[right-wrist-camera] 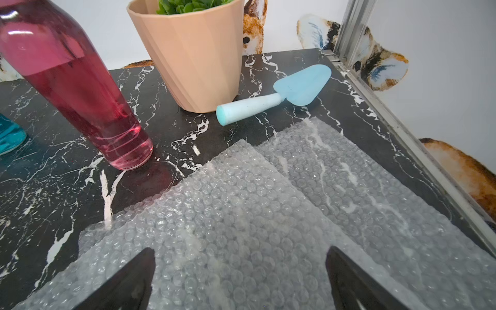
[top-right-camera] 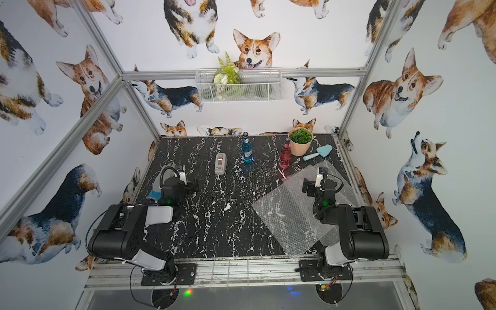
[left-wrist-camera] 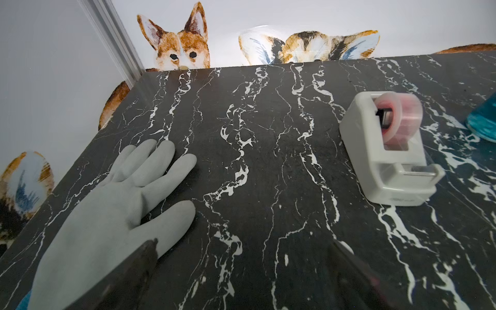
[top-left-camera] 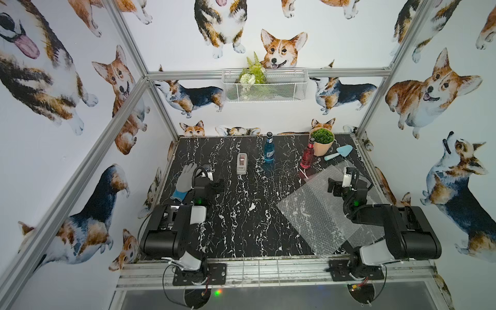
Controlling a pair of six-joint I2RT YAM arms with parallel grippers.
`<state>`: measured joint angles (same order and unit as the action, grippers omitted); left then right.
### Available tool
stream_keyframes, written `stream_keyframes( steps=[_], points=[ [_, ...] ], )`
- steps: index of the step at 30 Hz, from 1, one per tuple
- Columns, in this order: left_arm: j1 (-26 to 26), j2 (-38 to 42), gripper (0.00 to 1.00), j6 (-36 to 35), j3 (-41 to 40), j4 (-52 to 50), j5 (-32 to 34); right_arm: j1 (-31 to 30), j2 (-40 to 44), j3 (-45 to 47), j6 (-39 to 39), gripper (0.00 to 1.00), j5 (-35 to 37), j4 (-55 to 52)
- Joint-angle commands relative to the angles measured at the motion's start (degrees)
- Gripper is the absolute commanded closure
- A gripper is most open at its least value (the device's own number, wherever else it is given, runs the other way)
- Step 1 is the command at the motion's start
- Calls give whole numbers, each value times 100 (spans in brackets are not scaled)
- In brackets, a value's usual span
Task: Wrap wine bottles in bubble wrap
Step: Pick up the bubble wrap from the bubble wrap.
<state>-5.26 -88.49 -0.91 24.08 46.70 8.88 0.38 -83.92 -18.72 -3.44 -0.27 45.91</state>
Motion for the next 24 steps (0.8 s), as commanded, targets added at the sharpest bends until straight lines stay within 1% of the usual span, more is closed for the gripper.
stream_keyframes(
  steps=[1, 24],
  points=[
    [0, -2, 0, -50, 9, 103, 44, -12, -1, -18, -44, 0, -10, 252],
    [0, 45, 0, -173, -34, 147, -218, -12, 7, -9, -45, 0, -16, 252]
  ],
)
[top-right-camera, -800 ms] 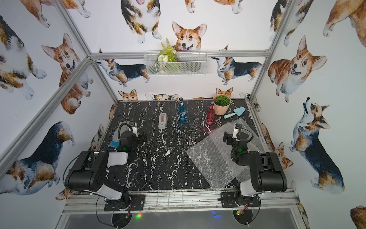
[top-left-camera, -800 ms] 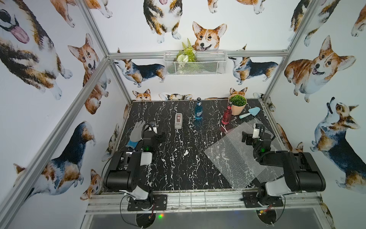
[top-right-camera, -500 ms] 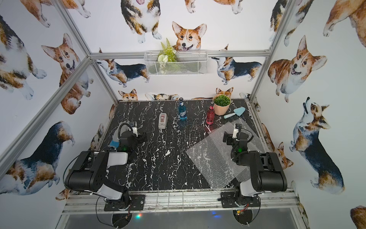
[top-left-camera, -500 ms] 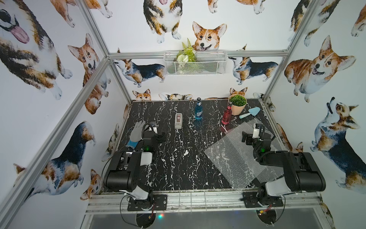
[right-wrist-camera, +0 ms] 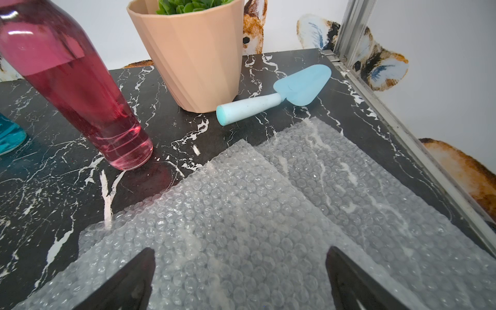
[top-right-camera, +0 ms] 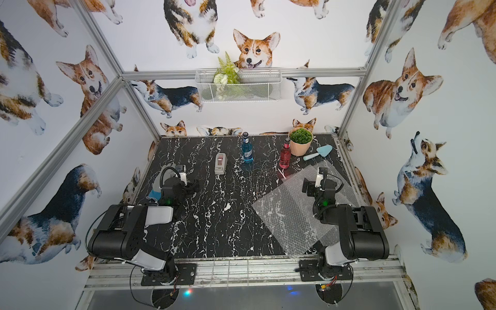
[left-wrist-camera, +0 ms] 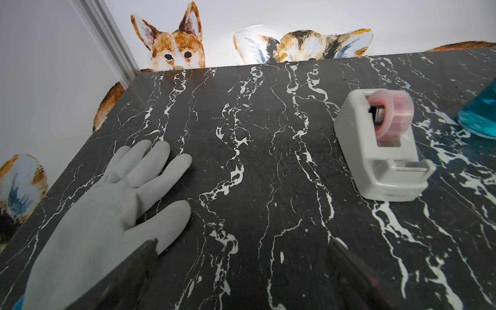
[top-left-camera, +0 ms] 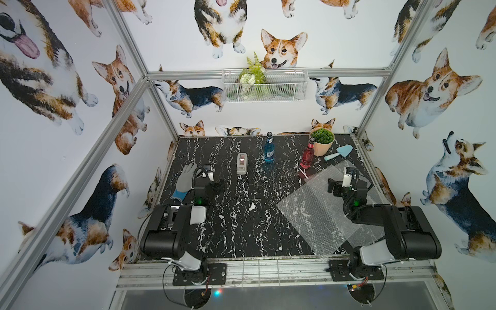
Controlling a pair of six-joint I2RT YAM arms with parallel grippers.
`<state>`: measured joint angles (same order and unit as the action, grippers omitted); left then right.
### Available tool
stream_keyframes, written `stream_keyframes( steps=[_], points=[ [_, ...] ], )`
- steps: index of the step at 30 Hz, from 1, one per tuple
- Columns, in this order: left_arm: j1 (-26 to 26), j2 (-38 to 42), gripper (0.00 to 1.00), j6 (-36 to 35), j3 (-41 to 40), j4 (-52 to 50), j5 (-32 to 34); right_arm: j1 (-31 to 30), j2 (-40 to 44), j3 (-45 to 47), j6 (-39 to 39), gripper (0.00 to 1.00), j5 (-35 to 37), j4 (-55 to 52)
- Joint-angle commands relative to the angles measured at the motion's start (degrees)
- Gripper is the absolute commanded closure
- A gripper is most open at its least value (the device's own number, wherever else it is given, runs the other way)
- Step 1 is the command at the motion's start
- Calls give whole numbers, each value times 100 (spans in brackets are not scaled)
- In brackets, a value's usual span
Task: Wrap wine bottles in bubble wrap
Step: Pick up the bubble wrap from the bubble wrap.
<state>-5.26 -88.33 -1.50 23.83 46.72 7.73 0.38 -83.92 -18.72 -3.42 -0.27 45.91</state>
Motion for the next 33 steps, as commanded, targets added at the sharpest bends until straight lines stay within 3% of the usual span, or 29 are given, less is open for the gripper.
stream_keyframes(
  steps=[1, 33],
  points=[
    [2, 35, 0, -114, -2, 144, -101, -12, 7, -15, -46, 0, -17, 252],
    [6, 106, 0, -193, 7, 38, -315, -7, 16, -18, -59, 0, -16, 230]
  ],
)
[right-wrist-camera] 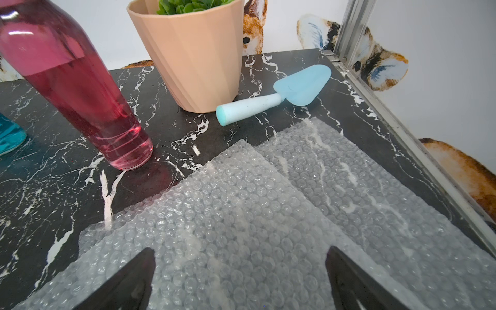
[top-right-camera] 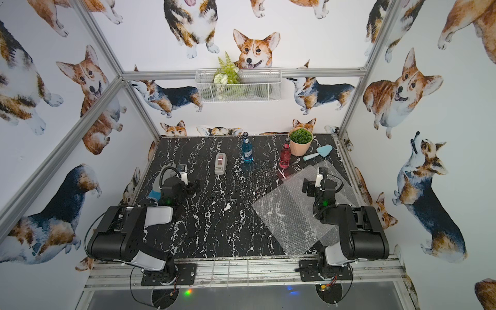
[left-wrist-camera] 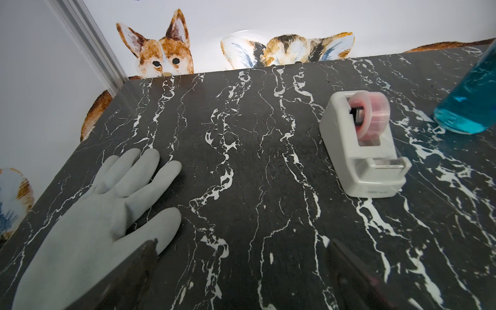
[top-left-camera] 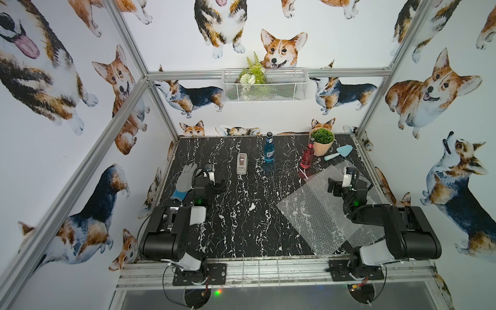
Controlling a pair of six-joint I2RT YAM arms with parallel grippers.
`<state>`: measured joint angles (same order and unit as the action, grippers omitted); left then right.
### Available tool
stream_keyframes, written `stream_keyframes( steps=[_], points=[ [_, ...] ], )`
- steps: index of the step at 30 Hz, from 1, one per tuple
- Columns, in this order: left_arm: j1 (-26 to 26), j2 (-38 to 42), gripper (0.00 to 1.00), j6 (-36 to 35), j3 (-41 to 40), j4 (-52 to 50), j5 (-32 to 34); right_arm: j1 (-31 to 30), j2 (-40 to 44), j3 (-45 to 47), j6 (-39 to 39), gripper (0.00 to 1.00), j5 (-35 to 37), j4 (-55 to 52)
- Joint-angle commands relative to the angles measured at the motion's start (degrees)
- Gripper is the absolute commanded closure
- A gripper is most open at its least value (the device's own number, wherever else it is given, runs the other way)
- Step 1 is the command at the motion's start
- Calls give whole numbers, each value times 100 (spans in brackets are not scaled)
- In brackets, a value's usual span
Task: Wrap wine bottles in bubble wrap
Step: Pick up the bubble wrap from the bubble wrap.
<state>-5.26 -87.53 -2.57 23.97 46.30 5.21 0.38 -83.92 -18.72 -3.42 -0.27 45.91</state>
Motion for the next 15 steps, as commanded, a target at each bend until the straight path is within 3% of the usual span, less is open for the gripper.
stream_keyframes(
  steps=[1, 12, 15],
  points=[
    [0, 25, 0, -86, -1, 89, -73, -5, 16, -18, -59, 0, -14, 229],
    [-6, 119, 0, -157, -55, 123, -144, -3, 36, 1, -72, 0, -16, 309],
    [-226, 952, 0, -296, 96, -791, -21, -3, 877, -232, -74, 0, -2, -823]
  ],
)
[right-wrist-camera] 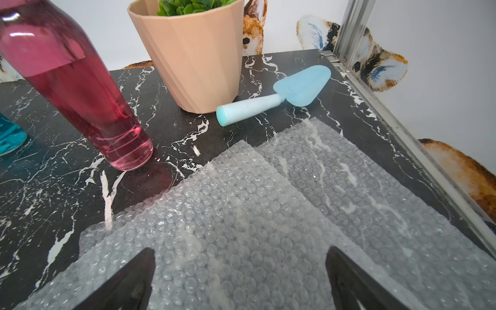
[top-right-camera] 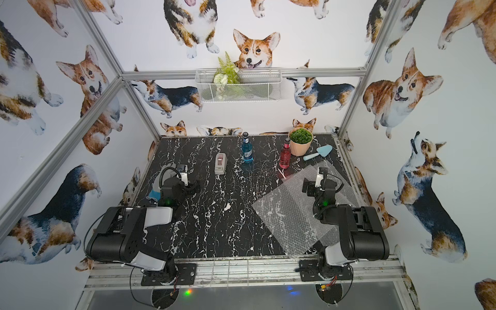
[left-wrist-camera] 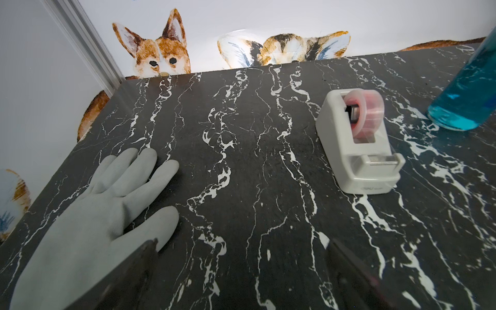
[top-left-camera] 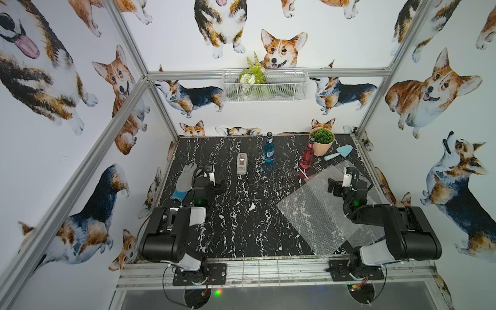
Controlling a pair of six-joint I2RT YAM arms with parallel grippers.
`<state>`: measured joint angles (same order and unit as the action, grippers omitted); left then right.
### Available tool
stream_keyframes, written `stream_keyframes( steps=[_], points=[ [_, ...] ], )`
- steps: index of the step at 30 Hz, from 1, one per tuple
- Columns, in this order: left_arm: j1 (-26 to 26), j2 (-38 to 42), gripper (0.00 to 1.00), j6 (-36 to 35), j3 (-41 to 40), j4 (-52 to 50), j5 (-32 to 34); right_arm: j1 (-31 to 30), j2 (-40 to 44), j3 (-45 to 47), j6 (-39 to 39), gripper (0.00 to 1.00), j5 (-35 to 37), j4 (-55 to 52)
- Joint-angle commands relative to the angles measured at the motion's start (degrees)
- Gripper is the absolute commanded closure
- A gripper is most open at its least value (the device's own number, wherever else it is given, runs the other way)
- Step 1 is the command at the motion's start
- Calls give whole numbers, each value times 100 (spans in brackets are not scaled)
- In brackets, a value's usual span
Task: Wrap wine bottles in bubble wrap
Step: Pick up the bubble wrap from the bubble wrap.
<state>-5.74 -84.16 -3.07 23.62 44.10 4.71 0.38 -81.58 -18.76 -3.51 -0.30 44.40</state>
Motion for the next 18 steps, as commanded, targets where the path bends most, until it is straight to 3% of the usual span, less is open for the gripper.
stream_keyframes(
  steps=[1, 6, 11, 16, 18],
  points=[
    [-263, 897, 0, -277, 222, -883, 54, -3, 995, -441, -103, 0, -8, -1333],
    [-332, 1593, 0, 182, 685, -2034, -359, -6, 2197, -1137, -766, 0, -353, -3209],
    [-534, 1930, 0, 773, 1637, -4295, -1224, -12, 2636, -2040, -1812, 1, -844, -5595],
    [-920, 2035, 0, 1172, 2439, -5775, -2394, -10, 3250, -2753, -2455, 1, -608, -7954],
    [-1149, 2014, 0, 1259, 2675, -6106, -2829, 8, 3392, -2947, -2593, 0, -180, -8789]
  ],
)
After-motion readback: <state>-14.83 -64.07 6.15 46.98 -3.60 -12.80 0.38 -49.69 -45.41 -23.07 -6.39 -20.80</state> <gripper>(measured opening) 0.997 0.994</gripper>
